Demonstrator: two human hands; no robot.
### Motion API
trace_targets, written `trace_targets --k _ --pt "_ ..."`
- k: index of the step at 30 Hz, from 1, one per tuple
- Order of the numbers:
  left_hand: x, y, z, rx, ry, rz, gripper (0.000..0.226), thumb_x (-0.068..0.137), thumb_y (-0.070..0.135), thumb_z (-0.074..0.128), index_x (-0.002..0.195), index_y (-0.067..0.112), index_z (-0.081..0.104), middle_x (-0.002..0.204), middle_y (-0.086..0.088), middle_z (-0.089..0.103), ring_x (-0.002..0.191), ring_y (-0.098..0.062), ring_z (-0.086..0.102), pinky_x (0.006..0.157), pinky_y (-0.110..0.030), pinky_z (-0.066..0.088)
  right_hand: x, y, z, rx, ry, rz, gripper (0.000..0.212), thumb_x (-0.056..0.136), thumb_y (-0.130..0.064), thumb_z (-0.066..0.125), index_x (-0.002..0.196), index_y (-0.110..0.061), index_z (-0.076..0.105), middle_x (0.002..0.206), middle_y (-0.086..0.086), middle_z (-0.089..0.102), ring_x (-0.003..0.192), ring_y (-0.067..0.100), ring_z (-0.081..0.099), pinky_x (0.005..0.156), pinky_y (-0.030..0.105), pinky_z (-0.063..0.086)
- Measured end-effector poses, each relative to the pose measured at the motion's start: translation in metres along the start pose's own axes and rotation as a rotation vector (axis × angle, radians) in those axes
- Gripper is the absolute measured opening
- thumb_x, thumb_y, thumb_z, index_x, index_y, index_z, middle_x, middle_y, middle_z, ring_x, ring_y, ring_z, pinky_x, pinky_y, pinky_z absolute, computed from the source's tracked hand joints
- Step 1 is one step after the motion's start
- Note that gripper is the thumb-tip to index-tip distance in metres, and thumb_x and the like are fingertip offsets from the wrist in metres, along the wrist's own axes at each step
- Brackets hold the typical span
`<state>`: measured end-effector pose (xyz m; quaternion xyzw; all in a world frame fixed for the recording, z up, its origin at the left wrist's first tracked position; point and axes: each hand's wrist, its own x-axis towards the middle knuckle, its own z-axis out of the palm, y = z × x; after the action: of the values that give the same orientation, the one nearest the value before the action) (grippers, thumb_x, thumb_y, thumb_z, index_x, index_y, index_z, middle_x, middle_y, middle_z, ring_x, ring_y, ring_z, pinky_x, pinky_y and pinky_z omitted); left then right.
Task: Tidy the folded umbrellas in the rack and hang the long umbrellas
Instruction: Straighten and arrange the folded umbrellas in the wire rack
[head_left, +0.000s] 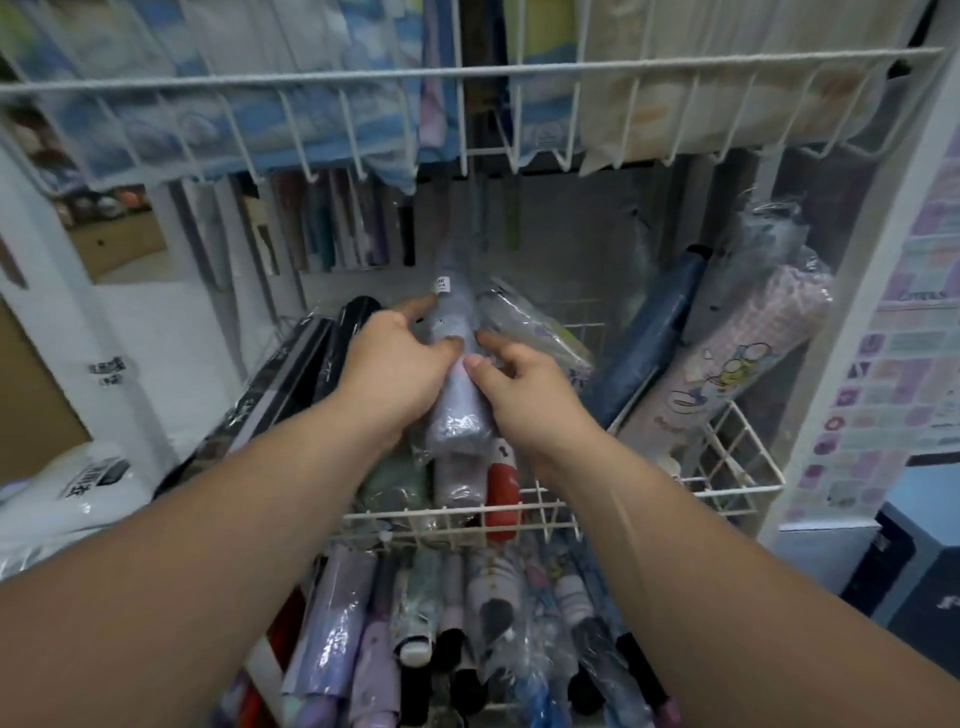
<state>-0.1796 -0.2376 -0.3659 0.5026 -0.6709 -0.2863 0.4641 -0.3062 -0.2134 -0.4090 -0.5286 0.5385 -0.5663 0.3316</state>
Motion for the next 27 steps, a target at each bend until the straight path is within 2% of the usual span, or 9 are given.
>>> trace_targets --k 2,4,6,8,12,17,21,24,27 --pt "0.004 -0.001 -0.019 0.458 -0.052 0.118 0.046 0.088 0.032 0.069 0.134 0.028 0.064 0.119 -0.004 0.073 0.107 -0.024 0.069 0.089 -0.027 0.051 -0.001 -0.005 0.01 -0.227 -0.055 -0.053 0.045 0.096 -0.034 0.061 0.138 -0.016 0.058 0.128 0.006 0.067 0.117 0.02 0.064 0.103 0.033 0.048" --pt "0.007 -0.004 -0.031 0.858 -0.198 0.211 0.034 0.092 0.033 0.064 0.123 0.021 0.067 0.123 -0.01 0.07 0.114 -0.032 0.063 0.09 -0.032 0.05 -0.003 -0.003 0.017 -0.574 -0.113 -0.123 0.044 0.097 -0.041 0.057 0.136 -0.021 0.06 0.126 0.006 0.069 0.116 0.026 0.062 0.095 0.033 0.05" --pt "0.007 -0.007 -0.036 1.08 -0.307 0.26 0.034 0.094 0.037 0.06 0.121 0.019 0.066 0.122 -0.011 0.068 0.115 -0.033 0.06 0.093 -0.039 0.052 -0.006 0.0 0.021 -0.715 -0.156 -0.13 0.046 0.096 -0.049 0.056 0.135 -0.026 0.06 0.125 0.004 0.068 0.118 0.028 0.06 0.096 0.038 0.05" --pt "0.006 -0.01 -0.037 1.132 -0.303 0.314 0.036 0.094 0.041 0.058 0.122 0.02 0.065 0.12 -0.011 0.068 0.115 -0.033 0.059 0.093 -0.042 0.051 -0.008 0.003 0.019 -0.7 -0.158 -0.122 0.047 0.096 -0.049 0.056 0.136 -0.026 0.06 0.127 0.003 0.067 0.12 0.028 0.059 0.098 0.039 0.049" --pt "0.0 -0.004 -0.027 1.13 -0.273 0.379 0.035 0.093 0.04 0.062 0.12 0.018 0.064 0.116 -0.011 0.066 0.112 -0.033 0.06 0.09 -0.043 0.052 -0.014 -0.001 -0.002 -0.614 -0.035 -0.135 0.041 0.094 -0.043 0.061 0.131 -0.025 0.064 0.12 0.002 0.069 0.113 0.021 0.062 0.098 0.035 0.049" --pt "-0.01 0.016 0.004 1.054 -0.276 0.46 0.043 0.092 0.038 0.063 0.131 0.019 0.059 0.122 -0.011 0.063 0.118 -0.034 0.057 0.096 -0.045 0.051 -0.045 0.006 -0.063 -0.284 0.48 -0.166 0.017 0.09 -0.037 0.067 0.099 -0.025 0.074 0.093 -0.008 0.07 0.087 0.008 0.065 0.085 0.034 0.054" --pt "-0.024 0.036 0.048 0.603 -0.298 0.432 0.052 0.091 0.042 0.068 0.14 0.029 0.056 0.133 -0.005 0.064 0.126 -0.023 0.057 0.105 -0.033 0.044 -0.069 0.02 -0.108 -0.293 0.801 -0.166 0.015 0.09 -0.038 0.066 0.101 -0.028 0.067 0.1 -0.008 0.061 0.091 0.004 0.06 0.087 0.031 0.052" --pt "-0.028 0.046 0.088 0.285 -0.368 0.401 0.047 0.09 0.034 0.074 0.135 0.032 0.06 0.12 0.003 0.066 0.112 -0.016 0.063 0.1 -0.03 0.049 -0.067 0.027 -0.125 -0.286 0.869 -0.201 0.021 0.09 -0.034 0.067 0.11 -0.026 0.063 0.102 -0.008 0.065 0.095 0.008 0.063 0.088 0.03 0.051" --pt "-0.025 0.049 0.126 0.151 -0.469 0.401 0.047 0.091 0.021 0.074 0.135 0.03 0.059 0.116 0.008 0.063 0.108 -0.011 0.063 0.101 -0.03 0.05 -0.065 0.037 -0.129 -0.366 0.861 -0.273 0.029 0.092 -0.027 0.066 0.12 -0.02 0.062 0.109 -0.004 0.064 0.097 0.012 0.064 0.085 0.016 0.044"
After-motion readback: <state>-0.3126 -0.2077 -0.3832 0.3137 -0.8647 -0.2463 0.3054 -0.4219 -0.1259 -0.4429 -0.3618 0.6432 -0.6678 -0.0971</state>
